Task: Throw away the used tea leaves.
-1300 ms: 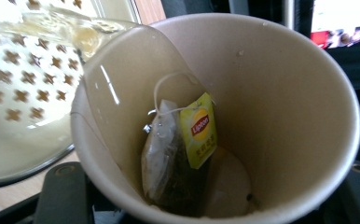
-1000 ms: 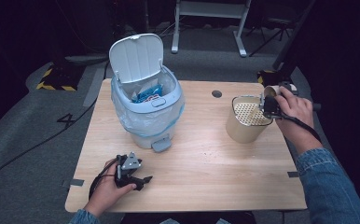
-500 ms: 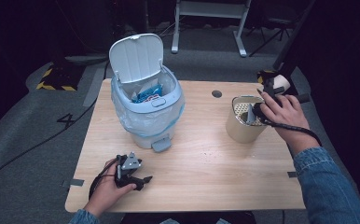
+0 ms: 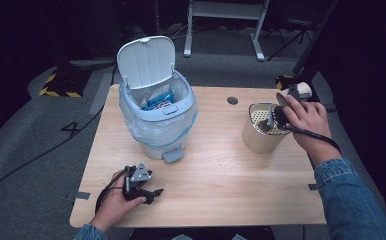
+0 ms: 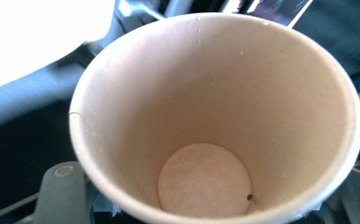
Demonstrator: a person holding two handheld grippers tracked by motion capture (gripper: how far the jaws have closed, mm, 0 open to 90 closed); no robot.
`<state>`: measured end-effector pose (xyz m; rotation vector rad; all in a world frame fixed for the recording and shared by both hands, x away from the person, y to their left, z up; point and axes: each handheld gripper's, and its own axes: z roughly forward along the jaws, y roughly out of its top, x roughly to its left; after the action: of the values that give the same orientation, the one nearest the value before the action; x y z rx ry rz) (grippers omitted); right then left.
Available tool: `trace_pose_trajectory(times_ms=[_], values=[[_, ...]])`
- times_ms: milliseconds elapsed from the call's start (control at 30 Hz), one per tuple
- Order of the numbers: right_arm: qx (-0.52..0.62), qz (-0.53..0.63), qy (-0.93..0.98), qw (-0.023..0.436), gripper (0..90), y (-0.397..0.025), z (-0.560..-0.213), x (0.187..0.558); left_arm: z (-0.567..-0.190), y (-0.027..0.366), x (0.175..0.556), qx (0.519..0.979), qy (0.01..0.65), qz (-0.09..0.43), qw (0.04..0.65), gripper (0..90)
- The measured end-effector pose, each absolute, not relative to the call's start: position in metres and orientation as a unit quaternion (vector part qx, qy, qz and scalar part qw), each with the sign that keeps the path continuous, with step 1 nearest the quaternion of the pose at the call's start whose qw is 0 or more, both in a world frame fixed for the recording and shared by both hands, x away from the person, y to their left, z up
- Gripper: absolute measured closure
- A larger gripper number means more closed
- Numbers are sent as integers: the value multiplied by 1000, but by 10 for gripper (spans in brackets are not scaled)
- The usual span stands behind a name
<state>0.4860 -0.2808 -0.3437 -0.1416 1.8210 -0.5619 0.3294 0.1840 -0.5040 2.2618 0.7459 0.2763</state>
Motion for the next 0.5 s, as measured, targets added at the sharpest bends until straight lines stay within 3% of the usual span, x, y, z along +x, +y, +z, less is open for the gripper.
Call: trace_pose_trajectory(times_ms=[233,500], values=[[193,-19,838,511,297,-304,-323,487,-504,184,329,879,290,107,363,226],[321,188,833,410,293,-335,-316,488,-504,184,330,879,290,107,363,226]])
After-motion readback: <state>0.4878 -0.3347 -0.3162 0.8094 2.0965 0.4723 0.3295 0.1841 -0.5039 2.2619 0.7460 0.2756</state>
